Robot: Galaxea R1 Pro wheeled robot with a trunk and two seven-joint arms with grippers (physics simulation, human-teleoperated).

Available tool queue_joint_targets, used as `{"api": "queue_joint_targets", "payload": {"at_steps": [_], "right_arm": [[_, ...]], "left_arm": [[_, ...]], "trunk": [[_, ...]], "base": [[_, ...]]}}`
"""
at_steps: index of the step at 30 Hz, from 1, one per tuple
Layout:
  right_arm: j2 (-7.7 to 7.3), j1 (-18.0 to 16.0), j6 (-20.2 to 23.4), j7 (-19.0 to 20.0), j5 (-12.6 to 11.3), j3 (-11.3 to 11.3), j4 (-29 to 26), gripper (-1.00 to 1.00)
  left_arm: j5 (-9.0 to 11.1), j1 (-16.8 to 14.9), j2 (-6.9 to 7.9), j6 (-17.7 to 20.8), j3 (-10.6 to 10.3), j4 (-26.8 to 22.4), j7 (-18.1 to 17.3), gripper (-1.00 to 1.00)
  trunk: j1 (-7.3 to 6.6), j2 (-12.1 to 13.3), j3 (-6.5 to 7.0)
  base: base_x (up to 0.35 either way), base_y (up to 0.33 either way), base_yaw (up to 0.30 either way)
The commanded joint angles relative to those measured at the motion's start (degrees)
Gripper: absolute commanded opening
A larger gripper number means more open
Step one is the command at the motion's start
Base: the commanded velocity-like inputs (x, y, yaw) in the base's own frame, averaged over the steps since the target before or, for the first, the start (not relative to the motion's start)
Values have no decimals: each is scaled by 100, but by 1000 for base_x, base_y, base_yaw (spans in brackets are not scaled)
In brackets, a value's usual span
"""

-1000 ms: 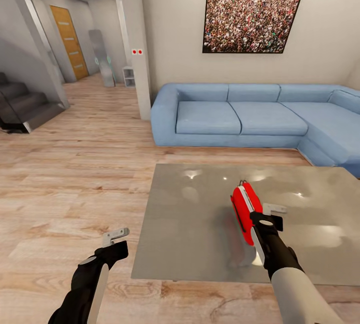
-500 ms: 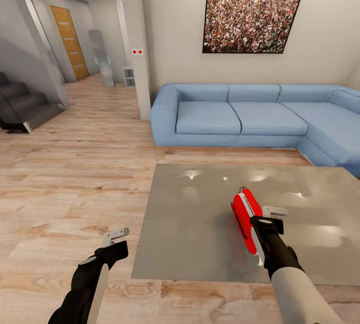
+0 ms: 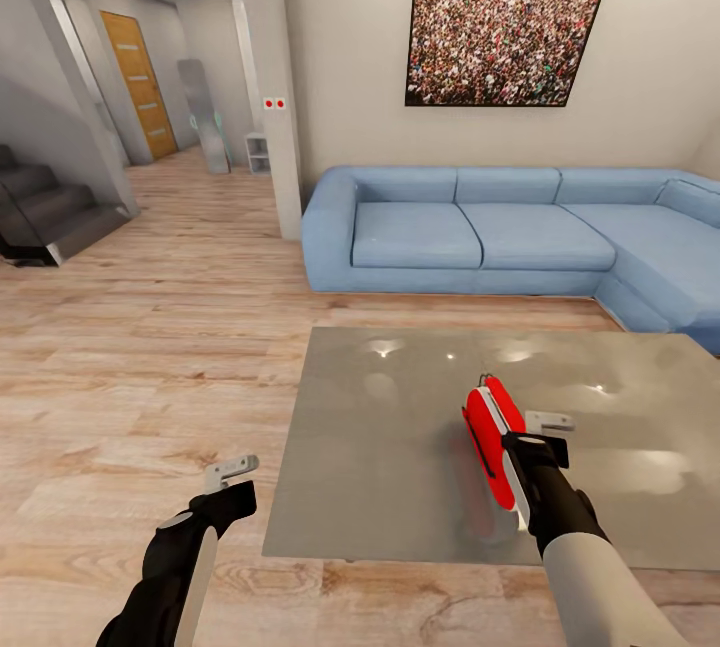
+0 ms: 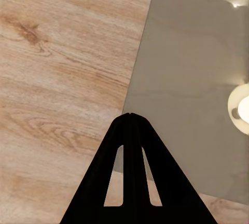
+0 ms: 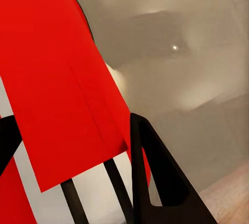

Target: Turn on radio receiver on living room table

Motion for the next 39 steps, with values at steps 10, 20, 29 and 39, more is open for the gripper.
{"api": "queue_joint_targets", "payload": {"at_steps": [10, 20, 29, 39], "right_arm": [[0, 2, -5, 16, -124, -5, 105, 100], [0, 2, -5, 16, -117, -5, 105, 100], [0, 2, -5, 16, -108, -5, 105, 100], [0, 2, -5, 16, -91, -5, 80, 100]], "left_arm": [[0, 0, 0, 0, 0, 2, 9, -100], [0, 0, 0, 0, 0, 0, 9, -100], [0, 0, 0, 0, 0, 0, 9, -100], [2, 0, 0, -5, -7, -6, -15, -100]], "trunk": [[0, 0, -1], [0, 0, -1], [0, 0, -1], [0, 0, -1]], "base": [[0, 0, 0], [0, 0, 0], [0, 0, 0], [-18, 0, 0]]}}
